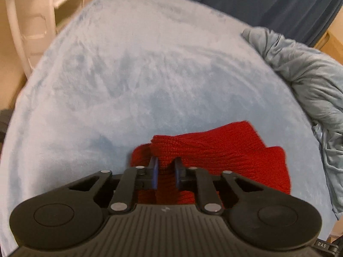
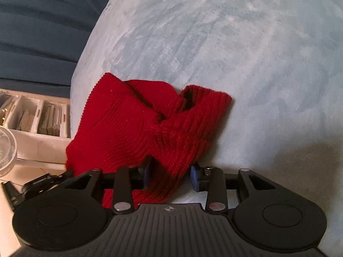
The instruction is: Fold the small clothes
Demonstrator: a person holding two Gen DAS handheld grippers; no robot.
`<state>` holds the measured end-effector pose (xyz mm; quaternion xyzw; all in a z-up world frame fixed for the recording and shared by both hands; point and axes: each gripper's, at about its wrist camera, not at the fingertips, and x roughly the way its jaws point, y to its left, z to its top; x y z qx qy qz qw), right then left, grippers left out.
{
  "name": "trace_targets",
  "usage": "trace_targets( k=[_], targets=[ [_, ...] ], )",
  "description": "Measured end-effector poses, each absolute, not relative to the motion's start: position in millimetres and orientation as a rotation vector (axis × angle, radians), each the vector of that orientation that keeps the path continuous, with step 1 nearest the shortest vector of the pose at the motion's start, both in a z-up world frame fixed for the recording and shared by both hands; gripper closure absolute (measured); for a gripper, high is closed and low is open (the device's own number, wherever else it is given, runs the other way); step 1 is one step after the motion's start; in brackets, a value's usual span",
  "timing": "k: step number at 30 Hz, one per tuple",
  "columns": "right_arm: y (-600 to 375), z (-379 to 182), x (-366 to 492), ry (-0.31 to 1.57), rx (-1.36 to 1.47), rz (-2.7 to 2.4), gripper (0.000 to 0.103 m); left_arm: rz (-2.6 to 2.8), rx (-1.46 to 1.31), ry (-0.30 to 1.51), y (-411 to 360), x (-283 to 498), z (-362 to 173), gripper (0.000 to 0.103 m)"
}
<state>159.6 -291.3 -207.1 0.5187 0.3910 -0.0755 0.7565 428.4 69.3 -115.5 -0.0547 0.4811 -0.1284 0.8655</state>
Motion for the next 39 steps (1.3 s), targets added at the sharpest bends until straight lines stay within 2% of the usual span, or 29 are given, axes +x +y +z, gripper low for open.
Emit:
trace_targets(
  k=[4,6,7,9,13,15,16,17,22,26,31,34,35,37,38,39],
  targets=[
    [-296.4,-202.2,160.5,0.879,1.115,-0.154,0.058,-0.244,-0.138,0.948,71.7,399.8,-93.3,0.09],
    [-298.9,-195.5,161.3,0.892,1.08,-0.151,0.047,-0.213,-0.128,0.934,74.0,392.8,-90.1,0.09],
    [-300.3,-190.9,161.3,0.882,1.051,-0.151,0.044,-0.198,-0.097,0.928,72.9,394.0,-93.7,0.09],
    [-302.9,-180.2,160.0,0.861,0.97,-0.153,0.03,-0.159,-0.06,0.972,70.3,409.0,-112.2,0.09],
    [-316.5,-163.0,157.7,0.832,0.862,-0.133,0.024,-0.127,-0.084,1.024,63.8,426.0,-141.0,0.081],
    [-326.6,-159.1,159.6,0.816,0.83,-0.128,0.022,-0.142,-0.133,0.99,72.1,408.6,-134.3,0.055],
    [-331.0,-158.5,163.6,0.814,0.806,-0.119,0.021,-0.133,-0.158,0.983,79.9,394.7,-131.2,0.029],
    [-334.5,-159.2,169.1,0.822,0.788,-0.11,0.021,-0.118,-0.188,0.968,88.1,376.6,-127.9,0.018],
    [-341.5,-181.0,195.7,0.917,0.867,-0.086,0.021,-0.159,-0.15,0.976,101.2,282.7,-122.0,0.018],
    [-334.1,-187.8,201.0,0.911,0.944,-0.103,0.019,-0.247,-0.073,1.061,86.6,231.7,-143.3,0.018],
    [-324.1,-197.4,215.2,0.964,0.863,-0.119,0.017,-0.299,-0.023,1.169,60.2,231.6,-184.0,0.018],
    [-316.5,-200.0,220.5,0.976,0.79,-0.097,0.016,-0.216,0.001,1.152,54.4,252.3,-194.3,0.018],
    [-314.7,-199.6,221.2,0.983,0.772,-0.091,0.019,-0.181,-0.004,1.144,57.0,259.6,-195.3,0.017],
    [-314.2,-200.0,219.5,0.989,0.796,-0.061,0.034,-0.183,-0.028,1.155,63.0,270.4,-196.8,0.017],
    [-314.2,-200.3,218.3,0.994,0.823,-0.044,0.048,-0.191,-0.02,1.152,65.1,273.2,-195.6,0.016],
    [-312.7,-199.6,216.9,0.998,0.836,-0.038,0.051,-0.194,0.004,1.139,66.1,273.9,-193.3,0.016]
  ],
)
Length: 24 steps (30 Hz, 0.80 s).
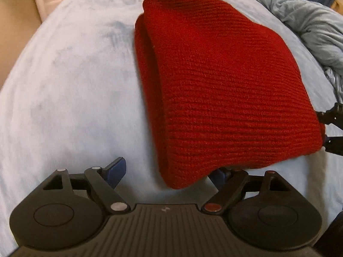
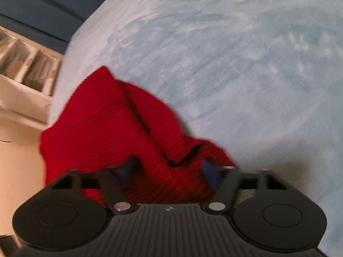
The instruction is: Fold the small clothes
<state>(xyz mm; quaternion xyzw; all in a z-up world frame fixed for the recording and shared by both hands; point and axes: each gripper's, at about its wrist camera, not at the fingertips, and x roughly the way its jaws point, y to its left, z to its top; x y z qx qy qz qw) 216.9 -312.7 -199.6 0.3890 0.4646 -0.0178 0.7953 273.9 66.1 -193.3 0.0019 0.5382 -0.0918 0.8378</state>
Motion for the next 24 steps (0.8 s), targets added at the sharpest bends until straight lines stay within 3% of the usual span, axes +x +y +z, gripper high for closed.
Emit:
trace_targets(
  k=[10,14,18,19,24],
  targets=[
    [-292.6,-195.9,195.6,0.977,0.812,-0.026,0.051,-0.142,0.075,1.117,80.2,278.2,-186.9,0.01],
    [-297.7,-185.8,192.5,0.955,0.772,-0.058,0.04,-0.136,0.144,1.109,67.5,262.6,-176.4,0.009],
    [-276.0,-142.7,162.9,0.866,0.503,-0.046,0.025,-0.195,0.215,1.042,43.6,224.9,-149.3,0.005],
    [-268.1,-132.2,152.7,0.845,0.435,-0.029,0.023,-0.188,0.214,1.03,40.4,215.8,-143.4,0.0],
    [-232.3,-88.8,96.4,0.747,0.199,-0.013,0.018,-0.079,0.136,0.95,28.7,166.0,-106.5,0.0]
  ],
)
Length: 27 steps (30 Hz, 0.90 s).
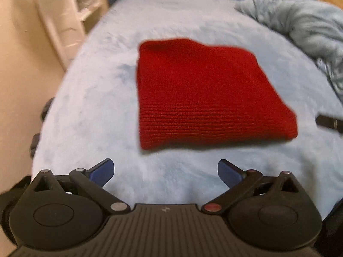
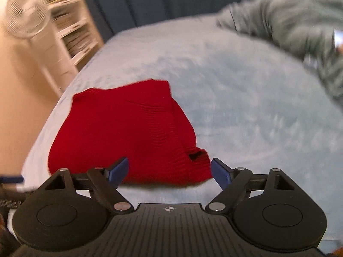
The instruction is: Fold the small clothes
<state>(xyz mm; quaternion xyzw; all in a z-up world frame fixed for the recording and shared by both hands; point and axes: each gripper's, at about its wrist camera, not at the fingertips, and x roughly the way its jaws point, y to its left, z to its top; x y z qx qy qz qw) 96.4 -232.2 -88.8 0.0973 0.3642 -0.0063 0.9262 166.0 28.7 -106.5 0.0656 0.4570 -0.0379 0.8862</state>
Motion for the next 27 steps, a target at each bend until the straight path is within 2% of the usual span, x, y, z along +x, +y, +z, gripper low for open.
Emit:
trace_targets(
  k=[9,27],
  targets=[
    [-196.5,-60.2,33.3,0.689,0.12,0.021,0.017,0.065,0.15,0.843,13.7,112.4,-54.4,0.0],
    [-173.5,-47.8,14.0,0.695,0.07,0.042,0.017,0.052,0.129,0.841,16.7,86.7,-48.7,0.0]
  ],
)
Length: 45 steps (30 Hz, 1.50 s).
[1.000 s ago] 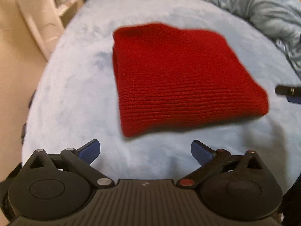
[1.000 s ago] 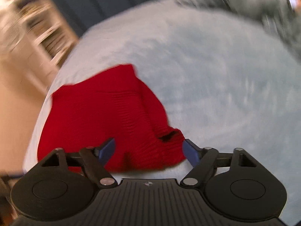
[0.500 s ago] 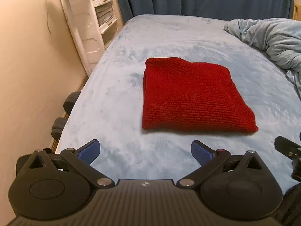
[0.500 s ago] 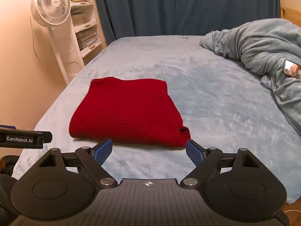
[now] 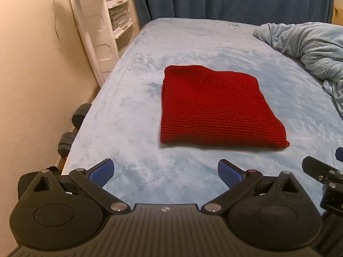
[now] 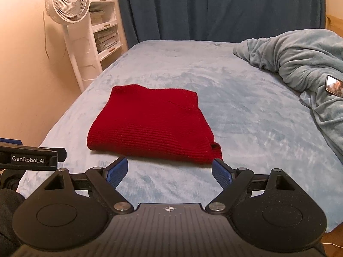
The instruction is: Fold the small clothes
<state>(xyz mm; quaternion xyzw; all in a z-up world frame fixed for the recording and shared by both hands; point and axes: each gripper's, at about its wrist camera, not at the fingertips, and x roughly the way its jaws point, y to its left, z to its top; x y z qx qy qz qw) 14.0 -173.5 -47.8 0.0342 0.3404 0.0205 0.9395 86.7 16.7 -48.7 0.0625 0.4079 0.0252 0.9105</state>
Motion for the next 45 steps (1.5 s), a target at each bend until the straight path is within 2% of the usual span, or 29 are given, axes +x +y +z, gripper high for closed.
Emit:
trace_targets(
  k=[45],
  targets=[
    [-171.0,-57.3,20.0,0.733,0.064,0.057,0.017,0.046,0.152,0.861,12.6,88.4,-54.8,0.0]
  ],
)
